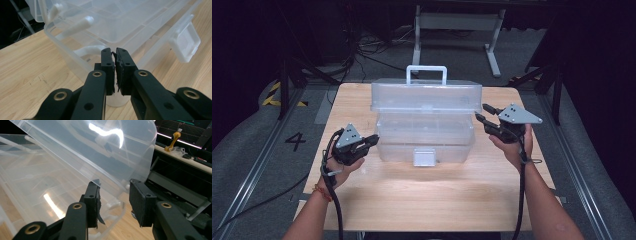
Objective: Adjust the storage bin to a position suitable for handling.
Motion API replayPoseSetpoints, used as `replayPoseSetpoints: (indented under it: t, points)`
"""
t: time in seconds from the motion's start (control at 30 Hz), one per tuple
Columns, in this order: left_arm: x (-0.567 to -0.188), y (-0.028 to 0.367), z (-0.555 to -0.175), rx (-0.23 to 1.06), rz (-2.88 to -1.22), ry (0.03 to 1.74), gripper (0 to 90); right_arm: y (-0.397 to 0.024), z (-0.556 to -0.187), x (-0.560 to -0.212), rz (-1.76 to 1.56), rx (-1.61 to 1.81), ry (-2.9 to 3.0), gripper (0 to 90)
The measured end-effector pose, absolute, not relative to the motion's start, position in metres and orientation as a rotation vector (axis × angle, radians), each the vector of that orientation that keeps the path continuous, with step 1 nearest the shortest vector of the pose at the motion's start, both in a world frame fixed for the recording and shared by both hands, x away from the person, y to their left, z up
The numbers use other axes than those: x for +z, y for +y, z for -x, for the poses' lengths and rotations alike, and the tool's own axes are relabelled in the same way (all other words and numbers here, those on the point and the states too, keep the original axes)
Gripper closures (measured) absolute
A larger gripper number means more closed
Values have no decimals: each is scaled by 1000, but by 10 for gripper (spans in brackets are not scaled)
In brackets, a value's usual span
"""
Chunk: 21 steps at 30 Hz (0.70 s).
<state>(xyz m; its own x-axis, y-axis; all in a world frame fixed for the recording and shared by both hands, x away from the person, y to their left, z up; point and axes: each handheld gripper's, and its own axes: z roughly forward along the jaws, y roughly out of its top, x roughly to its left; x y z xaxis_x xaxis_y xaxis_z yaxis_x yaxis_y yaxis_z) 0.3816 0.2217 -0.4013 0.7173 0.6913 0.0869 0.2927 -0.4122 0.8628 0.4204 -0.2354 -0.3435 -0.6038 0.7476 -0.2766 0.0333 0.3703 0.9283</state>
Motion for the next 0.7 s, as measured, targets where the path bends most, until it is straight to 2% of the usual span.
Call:
replayPoseSetpoints:
  t: [0.37, 0.7]
  points:
    - [-404, 221, -384, 530, -1999, 740, 857, -233, -435, -329, -707, 1309, 1889, 653]
    - [-406, 222, -385, 522, -1981, 737, 862, -230, -447, -321, -724, 1328, 1867, 650]
